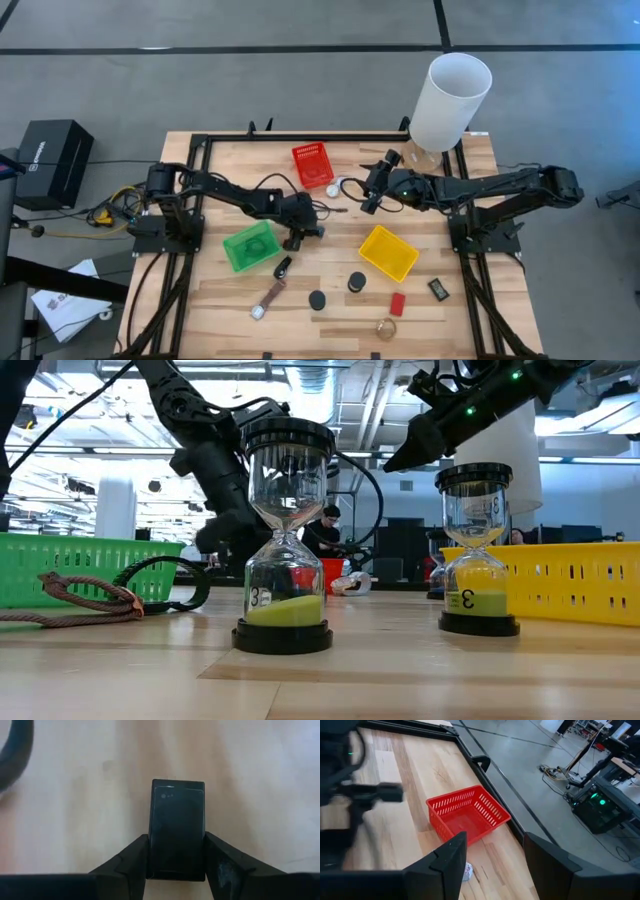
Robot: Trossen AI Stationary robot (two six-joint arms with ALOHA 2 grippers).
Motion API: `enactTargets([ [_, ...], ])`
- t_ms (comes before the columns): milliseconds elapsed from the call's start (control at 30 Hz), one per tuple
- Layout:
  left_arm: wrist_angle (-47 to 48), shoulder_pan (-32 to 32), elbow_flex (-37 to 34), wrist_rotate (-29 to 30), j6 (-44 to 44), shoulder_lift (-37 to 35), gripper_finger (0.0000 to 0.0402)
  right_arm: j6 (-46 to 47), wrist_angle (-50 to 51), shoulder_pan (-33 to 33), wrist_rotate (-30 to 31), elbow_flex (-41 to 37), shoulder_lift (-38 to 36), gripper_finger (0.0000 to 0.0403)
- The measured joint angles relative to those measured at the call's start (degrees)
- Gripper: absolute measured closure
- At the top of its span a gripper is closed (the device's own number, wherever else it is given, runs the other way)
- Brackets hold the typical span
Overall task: Pick & Place Office items
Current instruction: Put the top black digital clock into the red bin
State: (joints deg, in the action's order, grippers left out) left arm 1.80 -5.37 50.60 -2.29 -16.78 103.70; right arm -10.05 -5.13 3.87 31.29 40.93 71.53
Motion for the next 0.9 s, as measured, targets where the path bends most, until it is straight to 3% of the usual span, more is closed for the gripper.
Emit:
enactTargets([
  [200, -0.1, -2.4, -0.1, 0.1, -2.2, -7.5, 0.0222, 0.0, 0.0, 0.0, 0.0, 0.0, 0.0, 0.0217],
  [500, -0.1, -10.5, 0.0, 1.9, -4.4, -19.8, 0.0246, 0.1, 0.0, 0.0, 0.0, 0.0, 0.0, 0.0217],
  [667, -0.8, -15.1, 0.0, 1.3, -8.3, -20.3, 0.0241, 0.1, -0.6, 0.0, 0.0, 0.0, 0.0, 0.0217],
  [900, -7.0, -20.0, 0.0, 1.2, -8.0, -13.6, 0.0242, 0.0, -2.7, 0.0, 0.0, 0.0, 0.0, 0.0217],
])
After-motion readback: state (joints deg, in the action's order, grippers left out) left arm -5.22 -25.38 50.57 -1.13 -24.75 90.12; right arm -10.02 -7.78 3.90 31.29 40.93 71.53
